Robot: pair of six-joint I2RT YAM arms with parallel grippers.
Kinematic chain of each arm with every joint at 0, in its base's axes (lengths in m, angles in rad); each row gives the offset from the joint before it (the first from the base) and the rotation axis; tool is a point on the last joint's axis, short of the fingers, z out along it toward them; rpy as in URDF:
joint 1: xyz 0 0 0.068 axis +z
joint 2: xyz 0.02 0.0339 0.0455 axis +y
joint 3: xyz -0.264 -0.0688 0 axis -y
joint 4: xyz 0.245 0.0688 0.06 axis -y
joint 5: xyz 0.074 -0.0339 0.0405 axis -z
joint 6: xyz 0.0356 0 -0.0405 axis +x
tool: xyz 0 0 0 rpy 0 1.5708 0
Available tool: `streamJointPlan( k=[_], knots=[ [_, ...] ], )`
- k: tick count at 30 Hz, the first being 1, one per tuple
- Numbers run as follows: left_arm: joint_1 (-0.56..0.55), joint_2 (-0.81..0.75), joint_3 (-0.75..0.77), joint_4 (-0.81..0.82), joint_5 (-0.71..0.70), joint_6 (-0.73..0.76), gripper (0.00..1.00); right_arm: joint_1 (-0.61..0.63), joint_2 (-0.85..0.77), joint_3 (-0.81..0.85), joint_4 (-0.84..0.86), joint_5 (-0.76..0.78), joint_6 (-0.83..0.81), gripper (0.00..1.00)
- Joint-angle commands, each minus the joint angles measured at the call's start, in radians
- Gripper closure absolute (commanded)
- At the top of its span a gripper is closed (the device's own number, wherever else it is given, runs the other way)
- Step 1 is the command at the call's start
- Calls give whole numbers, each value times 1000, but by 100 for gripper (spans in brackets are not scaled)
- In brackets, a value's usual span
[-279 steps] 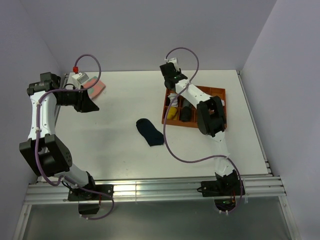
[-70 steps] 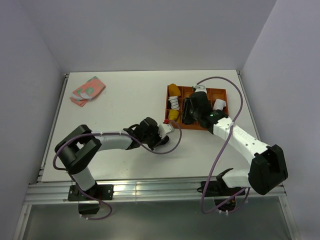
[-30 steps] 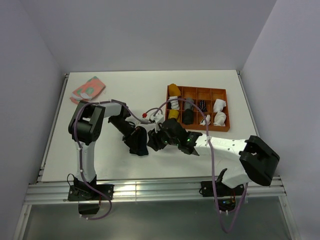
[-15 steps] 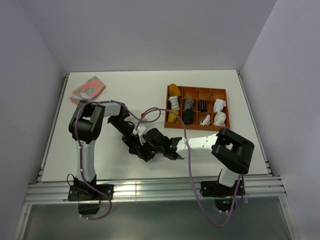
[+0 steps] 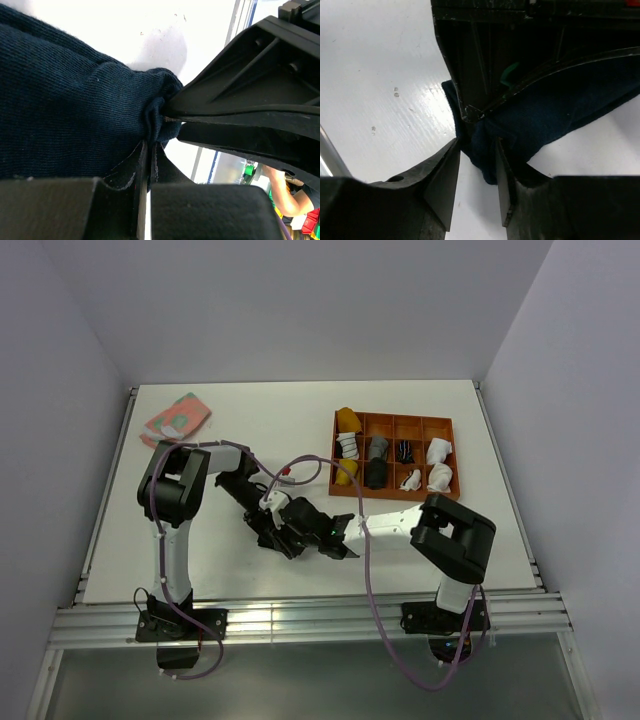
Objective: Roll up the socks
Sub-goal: Roll the sock at the center of the board.
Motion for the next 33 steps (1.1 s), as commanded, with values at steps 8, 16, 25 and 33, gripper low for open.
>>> streamJointPlan(
  k=[8, 16, 25, 33],
  knots=[
    [12, -9, -5, 10, 14, 28, 98, 5, 57, 20, 10, 52, 33, 93],
    [50, -112, -31, 97, 48, -33, 83, -16, 50, -3, -10, -2, 133, 100],
    [125, -247, -89, 237, 90, -109, 81, -58, 71, 75, -155, -126, 213, 100],
    [193, -438, -214, 445, -8, -187, 82, -177, 109, 195, -301, -351, 298, 100]
  ],
)
